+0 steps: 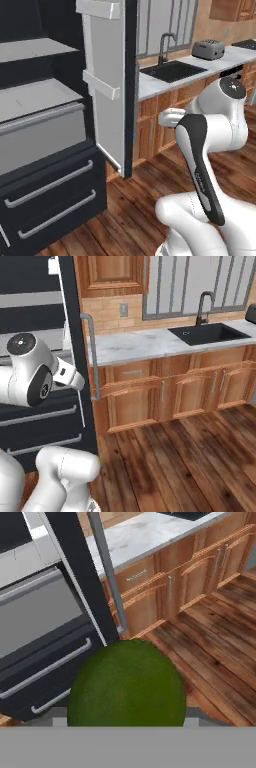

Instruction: Grab the lime and lemon from the fridge, place them in the blender, close the lid, and turn on the blender to create a marinade.

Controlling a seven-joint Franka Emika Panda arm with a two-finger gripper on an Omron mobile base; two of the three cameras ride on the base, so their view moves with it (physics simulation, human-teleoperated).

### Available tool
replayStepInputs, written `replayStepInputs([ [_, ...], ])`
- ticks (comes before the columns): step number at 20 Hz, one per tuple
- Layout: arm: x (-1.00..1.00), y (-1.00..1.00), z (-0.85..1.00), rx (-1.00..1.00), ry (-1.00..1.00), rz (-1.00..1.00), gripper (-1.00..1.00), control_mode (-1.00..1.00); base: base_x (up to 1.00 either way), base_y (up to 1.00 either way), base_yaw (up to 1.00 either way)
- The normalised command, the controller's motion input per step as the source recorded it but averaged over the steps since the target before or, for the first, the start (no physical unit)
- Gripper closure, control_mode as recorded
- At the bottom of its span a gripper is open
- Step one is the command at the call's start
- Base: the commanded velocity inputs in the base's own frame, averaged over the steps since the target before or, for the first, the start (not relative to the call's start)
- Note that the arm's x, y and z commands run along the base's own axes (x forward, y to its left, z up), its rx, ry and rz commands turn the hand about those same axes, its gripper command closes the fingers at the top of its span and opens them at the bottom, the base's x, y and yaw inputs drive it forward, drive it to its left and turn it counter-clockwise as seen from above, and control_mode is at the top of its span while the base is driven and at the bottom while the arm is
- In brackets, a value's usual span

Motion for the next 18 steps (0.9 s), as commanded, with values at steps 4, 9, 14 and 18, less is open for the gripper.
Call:
replayStepInputs([
  [4, 0.00, 0.00, 0.00, 0.00, 0.00, 0.00, 1.00, 1.00, 0.00, -0.72, -0.74],
  [9, 0.00, 0.00, 0.00, 0.00, 0.00, 0.00, 1.00, 1.00, 0.07, -0.62, -0.75],
  [14, 0.00, 0.00, 0.00, 0.00, 0.00, 0.00, 1.00, 1.00, 0.35, -0.42, -0.70],
  [18, 0.00, 0.00, 0.00, 0.00, 0.00, 0.00, 1.00, 1.00, 0.60, -0.13, -0.65],
])
